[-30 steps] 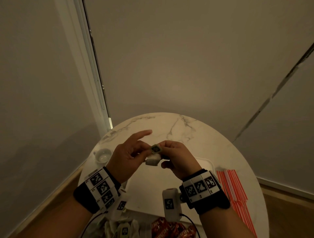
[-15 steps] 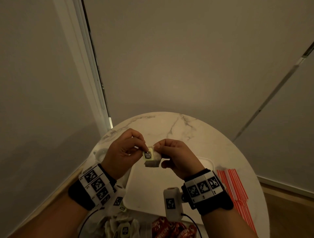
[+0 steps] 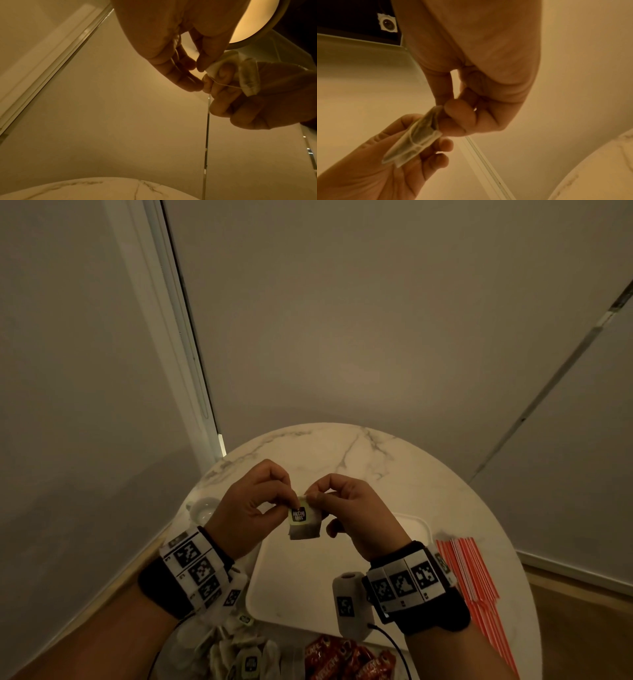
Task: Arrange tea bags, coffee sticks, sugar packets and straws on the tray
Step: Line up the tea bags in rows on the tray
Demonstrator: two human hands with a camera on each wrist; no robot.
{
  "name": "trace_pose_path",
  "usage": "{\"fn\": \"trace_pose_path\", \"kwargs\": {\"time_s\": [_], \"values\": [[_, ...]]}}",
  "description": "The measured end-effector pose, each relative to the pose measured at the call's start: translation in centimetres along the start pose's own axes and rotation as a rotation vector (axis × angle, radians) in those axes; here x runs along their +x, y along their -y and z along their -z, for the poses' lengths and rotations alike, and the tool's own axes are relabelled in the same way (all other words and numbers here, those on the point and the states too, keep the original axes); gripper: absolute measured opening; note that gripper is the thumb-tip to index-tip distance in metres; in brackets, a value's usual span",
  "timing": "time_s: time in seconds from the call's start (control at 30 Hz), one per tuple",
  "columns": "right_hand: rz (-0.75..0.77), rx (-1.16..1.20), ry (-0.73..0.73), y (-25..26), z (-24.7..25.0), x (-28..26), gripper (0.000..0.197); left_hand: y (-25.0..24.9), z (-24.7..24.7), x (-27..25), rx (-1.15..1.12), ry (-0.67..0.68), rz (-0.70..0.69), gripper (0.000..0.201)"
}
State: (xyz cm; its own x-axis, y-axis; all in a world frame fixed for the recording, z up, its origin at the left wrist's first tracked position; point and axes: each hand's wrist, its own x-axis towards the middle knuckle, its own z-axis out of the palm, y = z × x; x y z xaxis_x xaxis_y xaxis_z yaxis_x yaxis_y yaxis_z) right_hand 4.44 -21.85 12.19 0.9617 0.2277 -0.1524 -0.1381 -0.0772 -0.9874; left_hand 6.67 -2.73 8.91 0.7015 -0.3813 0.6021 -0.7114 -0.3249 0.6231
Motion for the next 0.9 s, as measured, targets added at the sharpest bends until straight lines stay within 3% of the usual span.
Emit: {"fn": "trace_pose_path", "kwargs": {"time_s": [0.23,0.27,0.37,0.43,0.6,0.73,0.9], "values": [[0.033,-0.138,0.01,-0.1,0.1,0.1,0.007,0.1,-0.1,0.2,0.064,0.006,-0.057,0.009],[0.04,-0.124,0.001,-0.2,0.1,0.1,0.007,0.0,-0.2,0.1,0.01,-0.007,-0.007,0.009],[0.068,-0.122,-0.014,-0.2,-0.1,0.1,0.007,-1.1,-0.6,0.2,-0.358,-0.011,0.391,0.028],[0.092,-0.125,-0.024,-0.1,-0.4,0.1,0.008,-1.5,-1.1,0.3,-0.421,0.005,0.545,0.034],[0.19,-0.246,-0.212,-0.8,-0.6,0.3,0.023,-0.8,-1.7,0.5,-0.488,-0.157,0.682,0.004],[0.34,-0.532,-0.322,-2.0,-1.3,0.1,0.018,-1.0,-1.8,0.7,-0.557,-0.279,0.747,0.001],[0.299,-0.642,-0.327,-2.4,-1.8,0.2,0.014,-1.1,-1.8,0.5,-0.571,-0.286,0.773,0.001]]}}
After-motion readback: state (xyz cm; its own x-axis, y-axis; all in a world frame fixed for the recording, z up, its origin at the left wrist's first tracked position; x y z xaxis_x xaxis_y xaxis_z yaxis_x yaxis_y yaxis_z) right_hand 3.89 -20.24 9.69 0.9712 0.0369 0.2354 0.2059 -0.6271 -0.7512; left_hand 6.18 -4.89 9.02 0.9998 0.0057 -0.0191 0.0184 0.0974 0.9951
